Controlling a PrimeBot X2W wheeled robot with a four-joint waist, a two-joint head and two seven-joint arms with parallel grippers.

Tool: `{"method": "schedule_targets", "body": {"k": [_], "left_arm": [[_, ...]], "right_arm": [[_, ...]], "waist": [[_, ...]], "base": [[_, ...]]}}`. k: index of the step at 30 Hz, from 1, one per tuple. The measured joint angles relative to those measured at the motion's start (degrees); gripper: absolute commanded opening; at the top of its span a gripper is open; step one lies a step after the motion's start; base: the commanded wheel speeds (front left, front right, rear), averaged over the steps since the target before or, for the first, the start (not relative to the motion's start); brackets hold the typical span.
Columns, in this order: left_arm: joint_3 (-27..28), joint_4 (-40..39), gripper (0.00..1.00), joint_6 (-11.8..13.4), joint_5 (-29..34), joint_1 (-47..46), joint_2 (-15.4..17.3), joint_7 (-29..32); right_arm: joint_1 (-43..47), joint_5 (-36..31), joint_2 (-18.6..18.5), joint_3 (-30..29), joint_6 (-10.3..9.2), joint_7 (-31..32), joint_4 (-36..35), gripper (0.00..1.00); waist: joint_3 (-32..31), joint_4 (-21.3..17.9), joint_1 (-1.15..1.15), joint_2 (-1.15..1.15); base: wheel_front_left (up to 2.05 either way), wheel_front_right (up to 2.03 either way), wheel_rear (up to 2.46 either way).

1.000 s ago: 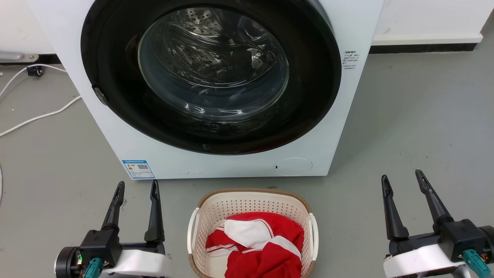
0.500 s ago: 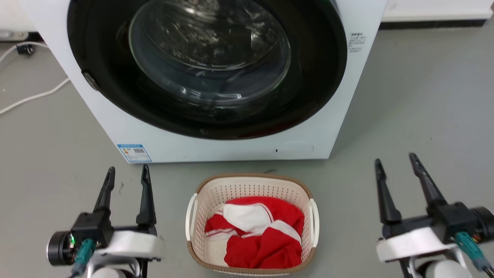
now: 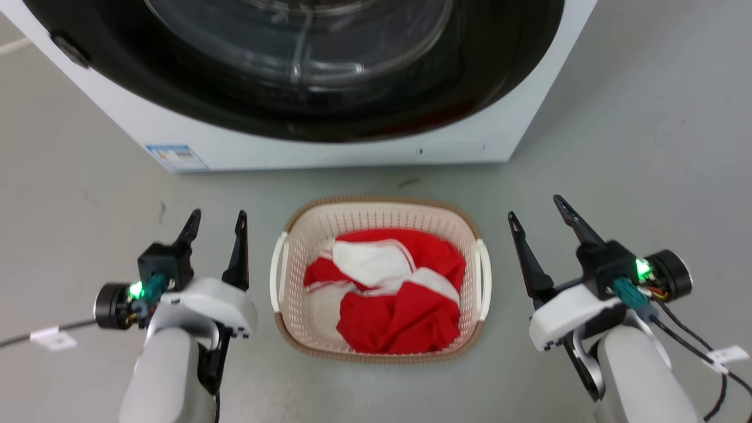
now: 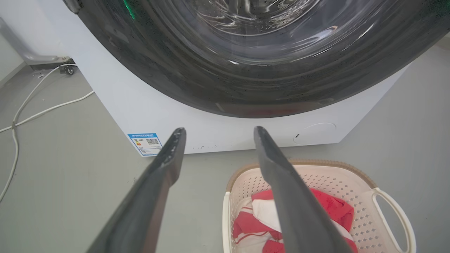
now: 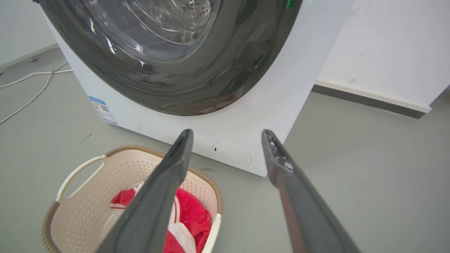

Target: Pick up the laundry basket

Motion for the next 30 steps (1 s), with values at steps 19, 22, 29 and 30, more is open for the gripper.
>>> {"method": "schedule_targets", "body": {"k": [19, 22, 29, 30], "left_arm": [[-9.10, 30.82, 1.00, -0.70, -4.63, -21.43, 2.96, 0.01], [-10.66, 34.76, 1.00, -0.70, -5.87, -23.87, 3.02, 0.22], [-13.30, 40.56, 1.00, -0.70, -8.02, -28.13, 3.45, 0.53], [-13.74, 41.13, 1.00, -0.70, -8.28, -28.59, 3.47, 0.93]], "right_arm": [[-20.05, -3.22, -0.02, 2.33, 0.00, 0.01, 32.85, 1.00], [-22.52, -2.79, -0.02, 3.24, 0.00, 0.01, 36.51, 1.00], [-27.10, -0.53, -0.01, 6.16, 0.00, 0.79, 42.86, 1.00], [-27.63, -0.07, -0.01, 6.61, 0.00, 1.03, 43.48, 1.00]], "waist": [[16.85, -0.48, 0.00, 0.00], [18.69, -0.59, 0.00, 0.00], [22.43, -0.50, 0.00, 0.00], [22.92, -0.46, 0.00, 0.00]], "base": [[0.00, 0.00, 0.00], [0.00, 0.00, 0.00], [0.00, 0.00, 0.00], [0.00, 0.00, 0.00]]}}
